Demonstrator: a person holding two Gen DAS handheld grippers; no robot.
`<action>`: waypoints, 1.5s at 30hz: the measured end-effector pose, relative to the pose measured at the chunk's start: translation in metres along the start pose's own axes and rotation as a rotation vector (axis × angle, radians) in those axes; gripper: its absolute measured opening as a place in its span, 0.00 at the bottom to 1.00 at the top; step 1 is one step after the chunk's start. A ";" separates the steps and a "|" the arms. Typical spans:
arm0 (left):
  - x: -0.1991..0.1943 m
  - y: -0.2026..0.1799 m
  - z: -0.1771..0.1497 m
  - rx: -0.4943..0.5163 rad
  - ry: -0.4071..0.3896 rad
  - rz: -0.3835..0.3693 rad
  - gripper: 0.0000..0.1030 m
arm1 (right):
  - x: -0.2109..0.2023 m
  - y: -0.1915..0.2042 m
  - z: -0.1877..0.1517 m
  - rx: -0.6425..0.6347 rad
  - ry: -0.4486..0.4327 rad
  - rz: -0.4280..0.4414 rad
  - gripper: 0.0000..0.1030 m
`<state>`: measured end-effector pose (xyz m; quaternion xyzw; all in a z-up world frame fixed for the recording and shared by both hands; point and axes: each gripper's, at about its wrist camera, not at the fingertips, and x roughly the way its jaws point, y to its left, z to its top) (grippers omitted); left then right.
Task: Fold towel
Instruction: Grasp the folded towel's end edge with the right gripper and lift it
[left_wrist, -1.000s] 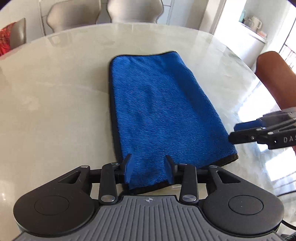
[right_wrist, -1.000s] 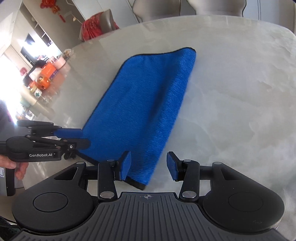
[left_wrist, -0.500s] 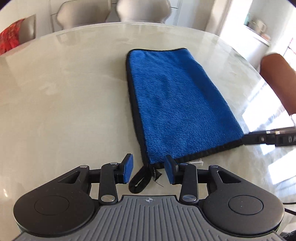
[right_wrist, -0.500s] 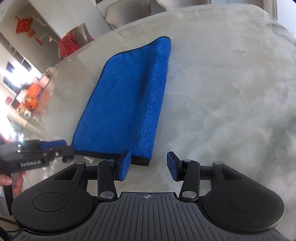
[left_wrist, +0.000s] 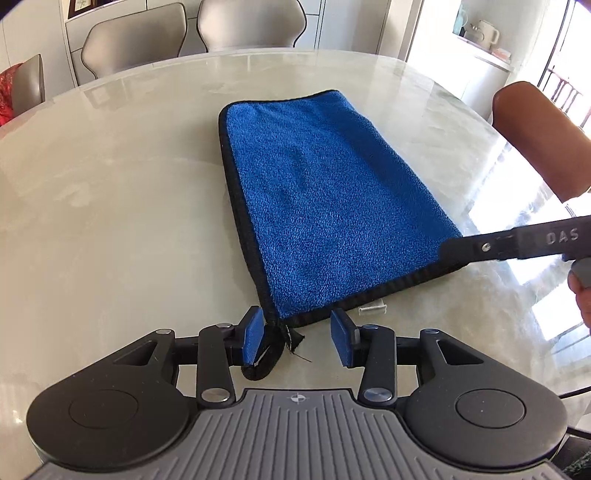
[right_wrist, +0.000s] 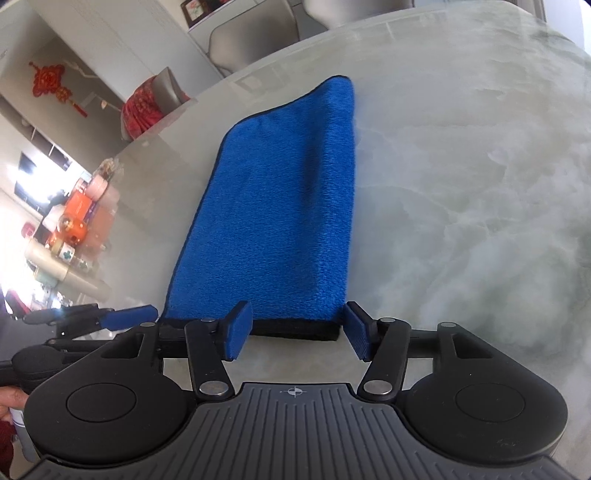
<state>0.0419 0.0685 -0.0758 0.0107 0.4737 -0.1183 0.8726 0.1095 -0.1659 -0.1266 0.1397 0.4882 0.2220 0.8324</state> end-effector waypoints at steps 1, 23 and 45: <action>0.000 0.000 0.000 0.003 -0.004 0.000 0.41 | 0.001 0.001 0.001 -0.003 0.001 -0.006 0.38; 0.020 -0.057 0.004 0.532 -0.115 0.068 0.52 | 0.000 -0.031 0.044 0.412 -0.074 0.298 0.11; 0.035 -0.021 0.018 0.437 -0.040 -0.004 0.52 | -0.012 0.002 -0.013 -0.060 0.023 0.025 0.45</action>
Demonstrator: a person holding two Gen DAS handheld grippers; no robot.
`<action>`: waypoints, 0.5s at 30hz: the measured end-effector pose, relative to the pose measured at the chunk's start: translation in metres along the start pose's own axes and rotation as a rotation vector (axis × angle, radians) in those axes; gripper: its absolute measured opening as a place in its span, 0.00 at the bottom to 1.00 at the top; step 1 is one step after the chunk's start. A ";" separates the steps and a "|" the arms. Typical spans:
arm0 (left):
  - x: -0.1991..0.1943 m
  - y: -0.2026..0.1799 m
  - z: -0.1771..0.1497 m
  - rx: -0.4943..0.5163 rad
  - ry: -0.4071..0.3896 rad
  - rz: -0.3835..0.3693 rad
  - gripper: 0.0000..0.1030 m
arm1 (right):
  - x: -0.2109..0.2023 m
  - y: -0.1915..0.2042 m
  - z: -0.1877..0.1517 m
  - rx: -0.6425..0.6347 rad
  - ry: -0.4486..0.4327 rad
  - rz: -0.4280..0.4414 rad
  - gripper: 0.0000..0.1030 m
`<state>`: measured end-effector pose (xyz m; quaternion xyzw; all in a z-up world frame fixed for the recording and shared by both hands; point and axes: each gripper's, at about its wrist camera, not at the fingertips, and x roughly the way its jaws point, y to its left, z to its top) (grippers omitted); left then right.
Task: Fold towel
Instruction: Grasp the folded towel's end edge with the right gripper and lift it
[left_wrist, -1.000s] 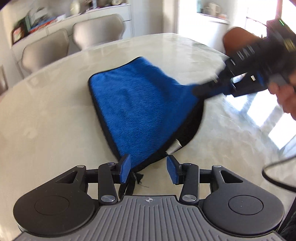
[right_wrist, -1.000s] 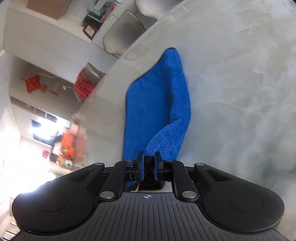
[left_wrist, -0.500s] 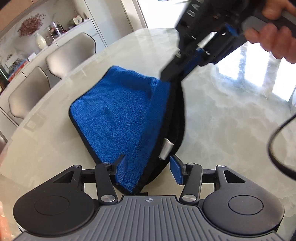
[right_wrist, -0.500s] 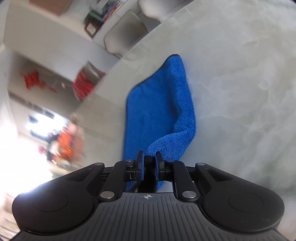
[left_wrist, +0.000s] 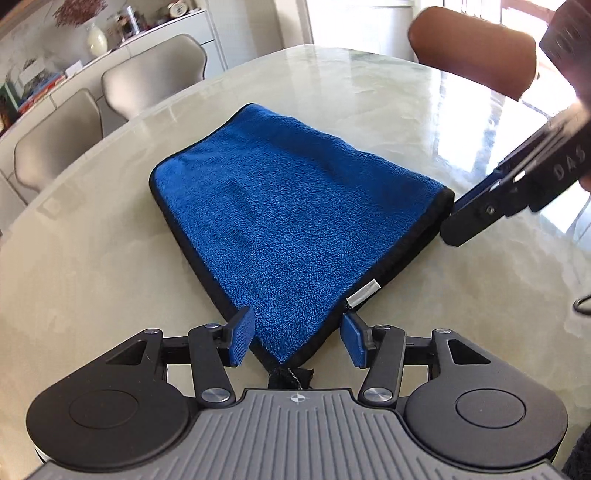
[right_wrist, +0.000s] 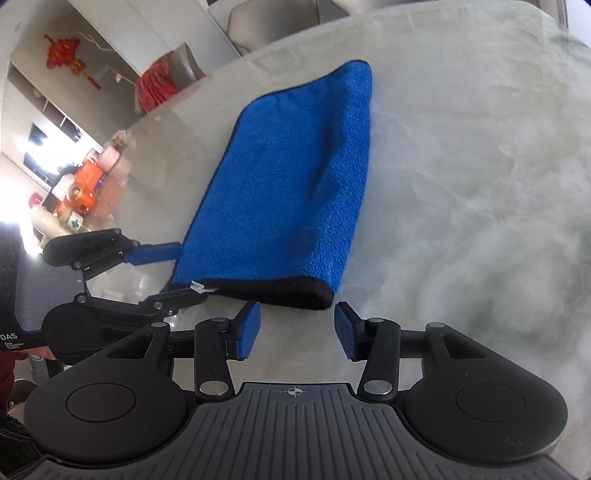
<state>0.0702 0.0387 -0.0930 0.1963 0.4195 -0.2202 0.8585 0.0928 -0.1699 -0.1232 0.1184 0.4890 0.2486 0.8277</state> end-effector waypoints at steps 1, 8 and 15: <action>0.000 0.000 0.000 0.002 -0.001 0.001 0.53 | 0.002 0.002 0.000 -0.011 -0.019 -0.005 0.45; -0.004 0.002 0.002 0.024 -0.016 0.004 0.52 | 0.016 0.024 0.003 -0.172 -0.065 -0.075 0.20; -0.018 -0.010 0.007 0.122 -0.077 -0.027 0.53 | 0.000 -0.011 0.028 0.226 -0.105 0.173 0.13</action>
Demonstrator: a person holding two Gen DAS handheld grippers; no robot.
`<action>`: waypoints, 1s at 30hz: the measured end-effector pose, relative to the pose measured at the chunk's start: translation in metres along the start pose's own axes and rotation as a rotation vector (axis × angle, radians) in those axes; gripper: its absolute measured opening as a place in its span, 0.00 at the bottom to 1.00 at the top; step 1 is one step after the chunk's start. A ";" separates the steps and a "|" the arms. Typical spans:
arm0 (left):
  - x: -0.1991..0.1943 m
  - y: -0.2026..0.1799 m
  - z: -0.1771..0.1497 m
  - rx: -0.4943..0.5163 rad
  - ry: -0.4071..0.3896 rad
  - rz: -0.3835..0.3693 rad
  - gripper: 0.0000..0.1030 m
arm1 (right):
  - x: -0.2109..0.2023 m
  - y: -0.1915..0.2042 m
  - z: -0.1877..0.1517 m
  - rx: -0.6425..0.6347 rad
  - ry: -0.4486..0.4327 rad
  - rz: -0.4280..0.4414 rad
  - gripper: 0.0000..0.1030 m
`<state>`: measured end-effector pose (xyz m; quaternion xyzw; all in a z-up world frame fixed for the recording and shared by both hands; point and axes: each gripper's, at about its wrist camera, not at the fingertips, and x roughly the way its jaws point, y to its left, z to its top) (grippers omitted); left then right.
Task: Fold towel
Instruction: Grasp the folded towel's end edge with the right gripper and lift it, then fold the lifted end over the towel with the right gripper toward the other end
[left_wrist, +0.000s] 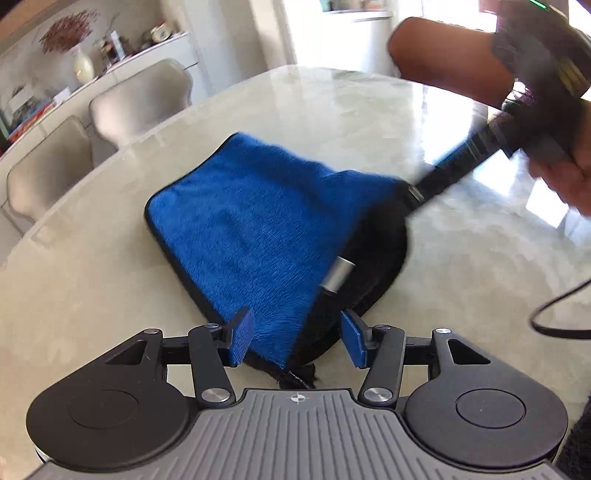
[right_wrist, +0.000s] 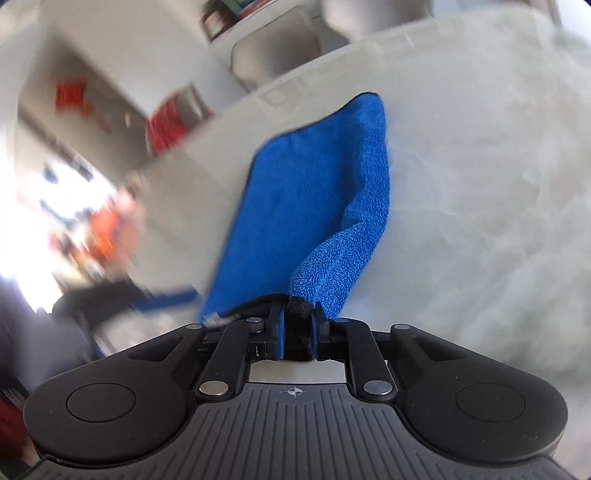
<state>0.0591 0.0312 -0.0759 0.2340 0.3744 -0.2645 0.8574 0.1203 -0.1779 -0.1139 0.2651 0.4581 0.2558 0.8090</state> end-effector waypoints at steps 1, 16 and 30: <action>-0.001 -0.004 0.001 0.024 -0.009 -0.005 0.53 | -0.002 -0.002 0.004 0.038 -0.007 0.028 0.13; 0.015 -0.018 -0.002 0.151 0.058 0.082 0.53 | 0.002 0.041 -0.003 -0.410 0.177 -0.319 0.28; 0.001 0.003 -0.017 0.033 0.078 0.060 0.53 | -0.001 0.101 -0.059 -1.038 0.242 -0.255 0.37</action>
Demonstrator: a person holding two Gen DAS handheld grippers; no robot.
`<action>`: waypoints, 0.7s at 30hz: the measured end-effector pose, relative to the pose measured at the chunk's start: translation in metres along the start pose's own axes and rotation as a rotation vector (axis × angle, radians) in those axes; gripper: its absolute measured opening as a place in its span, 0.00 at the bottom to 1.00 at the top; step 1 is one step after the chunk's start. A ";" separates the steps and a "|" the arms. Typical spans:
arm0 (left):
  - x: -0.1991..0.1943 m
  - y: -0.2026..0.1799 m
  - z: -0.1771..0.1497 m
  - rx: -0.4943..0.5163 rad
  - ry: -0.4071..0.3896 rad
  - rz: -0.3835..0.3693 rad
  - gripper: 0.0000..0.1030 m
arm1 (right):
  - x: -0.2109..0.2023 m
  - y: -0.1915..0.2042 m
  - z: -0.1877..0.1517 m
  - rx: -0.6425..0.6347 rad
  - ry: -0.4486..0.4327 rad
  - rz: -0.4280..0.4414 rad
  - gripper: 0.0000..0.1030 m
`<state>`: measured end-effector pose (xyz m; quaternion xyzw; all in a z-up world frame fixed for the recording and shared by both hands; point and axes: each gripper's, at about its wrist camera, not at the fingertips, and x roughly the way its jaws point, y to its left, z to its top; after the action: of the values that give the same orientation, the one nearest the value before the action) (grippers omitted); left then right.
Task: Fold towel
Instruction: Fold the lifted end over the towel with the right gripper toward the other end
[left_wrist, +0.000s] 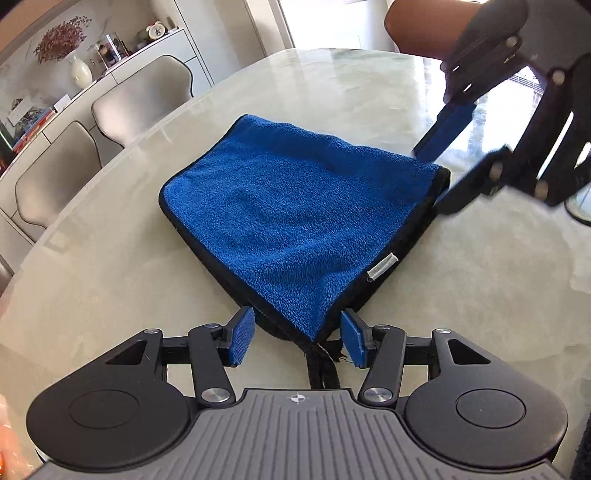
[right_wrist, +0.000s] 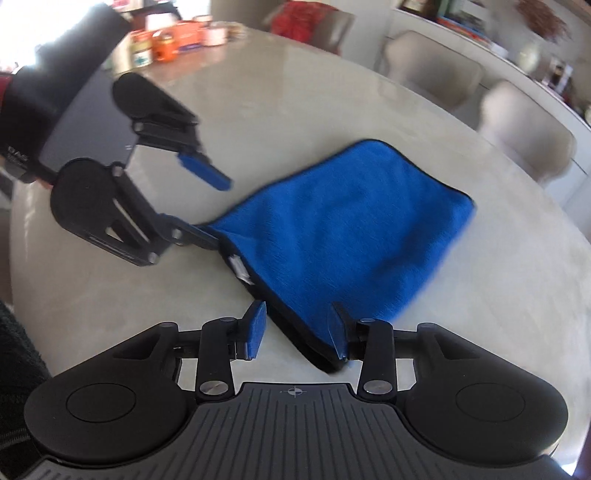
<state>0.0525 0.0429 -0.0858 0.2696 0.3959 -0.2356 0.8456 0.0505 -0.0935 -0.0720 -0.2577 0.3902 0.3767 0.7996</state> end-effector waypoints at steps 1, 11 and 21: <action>-0.001 0.000 -0.001 -0.001 0.003 0.001 0.53 | 0.006 0.002 0.002 -0.003 0.005 0.013 0.37; -0.009 0.013 -0.006 -0.039 -0.008 0.000 0.53 | 0.048 0.012 0.012 -0.080 0.054 0.025 0.37; -0.017 0.003 0.011 0.208 -0.052 -0.009 0.53 | 0.057 -0.014 0.024 0.044 0.070 0.069 0.09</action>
<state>0.0508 0.0415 -0.0657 0.3481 0.3485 -0.2859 0.8220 0.0954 -0.0619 -0.1039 -0.2394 0.4351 0.3861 0.7774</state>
